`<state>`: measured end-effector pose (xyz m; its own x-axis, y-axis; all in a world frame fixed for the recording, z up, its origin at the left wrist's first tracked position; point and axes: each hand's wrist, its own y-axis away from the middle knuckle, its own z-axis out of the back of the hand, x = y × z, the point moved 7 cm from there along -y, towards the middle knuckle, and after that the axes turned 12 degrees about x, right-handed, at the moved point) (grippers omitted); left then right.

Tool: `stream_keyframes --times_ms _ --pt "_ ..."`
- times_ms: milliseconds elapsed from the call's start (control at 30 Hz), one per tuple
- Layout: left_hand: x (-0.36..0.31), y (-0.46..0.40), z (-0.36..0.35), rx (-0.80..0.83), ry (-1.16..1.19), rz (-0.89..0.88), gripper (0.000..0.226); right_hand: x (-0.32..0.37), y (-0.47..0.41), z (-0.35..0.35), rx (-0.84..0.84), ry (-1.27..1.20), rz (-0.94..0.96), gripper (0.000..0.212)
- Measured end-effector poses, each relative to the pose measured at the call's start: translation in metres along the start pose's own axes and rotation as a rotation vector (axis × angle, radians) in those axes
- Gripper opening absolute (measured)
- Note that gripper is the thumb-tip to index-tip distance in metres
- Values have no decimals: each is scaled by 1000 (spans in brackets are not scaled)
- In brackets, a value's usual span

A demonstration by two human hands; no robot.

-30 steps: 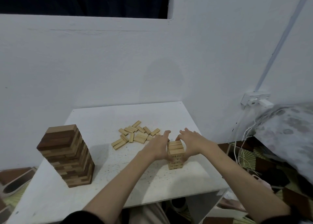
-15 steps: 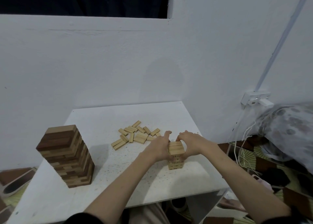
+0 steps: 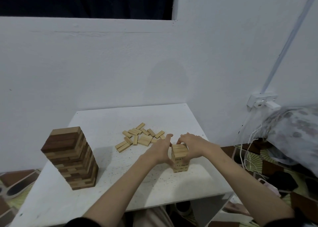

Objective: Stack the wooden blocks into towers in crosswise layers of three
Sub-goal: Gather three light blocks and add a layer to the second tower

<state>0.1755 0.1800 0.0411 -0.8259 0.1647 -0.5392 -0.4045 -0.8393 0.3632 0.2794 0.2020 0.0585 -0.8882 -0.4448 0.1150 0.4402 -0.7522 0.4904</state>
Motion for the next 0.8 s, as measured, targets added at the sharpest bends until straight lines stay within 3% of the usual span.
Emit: stream_keyframes --times_ms 100,167,267,367,467,567,733,800 --pt "8 1 -1 63 55 31 120 -3 0 0 1 -51 9 75" --pt "15 4 4 95 123 52 110 -7 5 2 -5 -196 35 89" --pt "28 8 13 65 354 104 70 -20 16 6 -49 -558 71 95" --pt "43 7 9 -83 752 172 13 -35 22 -3 -148 -944 21 90" --pt "43 6 -17 -98 1159 156 42 -48 12 -40 -182 -1344 -45 93" --pt "40 3 -44 -87 1306 120 70 -46 3 -78 -208 -1643 -18 103" --pt "30 -4 -74 -109 1419 36 75 -36 -2 -96 -360 -1837 58 86" --pt "26 -7 -81 -119 1435 7 77 -30 -3 -97 -367 -1827 80 90"
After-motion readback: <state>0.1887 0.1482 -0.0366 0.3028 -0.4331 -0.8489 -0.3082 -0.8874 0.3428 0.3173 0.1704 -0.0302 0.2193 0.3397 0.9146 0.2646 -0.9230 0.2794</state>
